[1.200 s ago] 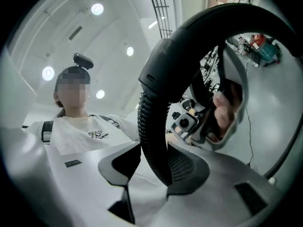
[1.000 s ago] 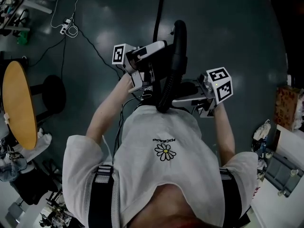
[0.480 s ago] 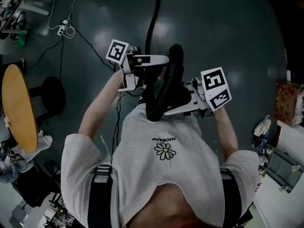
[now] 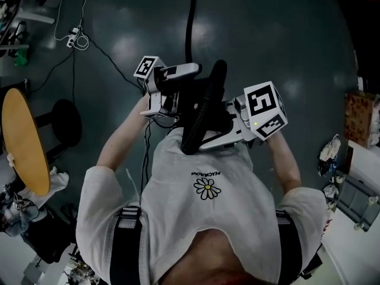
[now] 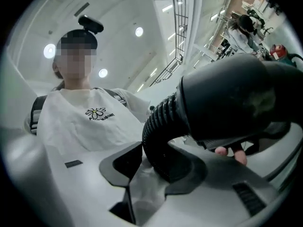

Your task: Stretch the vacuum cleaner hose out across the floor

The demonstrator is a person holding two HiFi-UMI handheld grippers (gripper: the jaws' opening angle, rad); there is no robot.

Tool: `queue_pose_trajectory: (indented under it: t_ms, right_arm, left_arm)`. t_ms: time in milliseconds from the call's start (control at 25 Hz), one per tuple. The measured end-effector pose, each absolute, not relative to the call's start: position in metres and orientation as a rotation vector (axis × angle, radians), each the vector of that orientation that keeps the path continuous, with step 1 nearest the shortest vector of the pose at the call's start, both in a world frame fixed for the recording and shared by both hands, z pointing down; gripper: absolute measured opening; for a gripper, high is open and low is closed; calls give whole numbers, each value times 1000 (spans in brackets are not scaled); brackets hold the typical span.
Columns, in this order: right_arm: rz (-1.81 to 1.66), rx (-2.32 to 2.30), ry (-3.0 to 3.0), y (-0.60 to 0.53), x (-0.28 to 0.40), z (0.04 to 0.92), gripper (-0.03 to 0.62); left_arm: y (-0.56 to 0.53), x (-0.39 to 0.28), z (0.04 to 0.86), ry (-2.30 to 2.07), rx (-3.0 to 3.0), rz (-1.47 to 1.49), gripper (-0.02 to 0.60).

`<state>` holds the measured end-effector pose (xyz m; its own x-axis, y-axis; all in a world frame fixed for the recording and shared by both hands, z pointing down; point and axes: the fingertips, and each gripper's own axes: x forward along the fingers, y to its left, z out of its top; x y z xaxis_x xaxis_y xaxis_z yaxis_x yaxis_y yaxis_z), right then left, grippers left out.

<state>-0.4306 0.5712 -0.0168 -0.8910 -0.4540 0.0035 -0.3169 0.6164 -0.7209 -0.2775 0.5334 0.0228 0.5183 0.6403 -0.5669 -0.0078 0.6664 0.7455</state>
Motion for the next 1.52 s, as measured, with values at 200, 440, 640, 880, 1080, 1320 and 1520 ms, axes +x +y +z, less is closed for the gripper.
queue_pose_trajectory:
  t_ms: [200, 440, 640, 880, 1080, 1320, 1520]
  right_arm:
    - [-1092, -633, 2797, 570, -448, -23, 164]
    - [-1100, -813, 2612, 556, -418, -12, 164]
    - [-992, -989, 2028, 587, -334, -19, 164]
    - [-1097, -1123, 1388, 608, -211, 36, 164]
    - [-1412, -631, 987, 513, -229, 94, 164]
    - [-1473, -460, 1016, 478, -254, 57, 167]
    - [-1499, -423, 1175, 474, -267, 22, 169]
  left_arm:
    - [545, -284, -20, 1171, 750, 339, 328]
    - [532, -245, -71, 1245, 931, 124, 296]
    - [497, -241, -73, 1185, 1012, 21, 219]
    - [535, -285, -53, 1309, 1175, 233, 184]
    - [570, -332, -47, 1417, 1182, 346, 181]
    - [615, -375, -69, 1579, 1156, 376, 179]
    - [661, -395, -24, 1676, 1433, 706, 179]
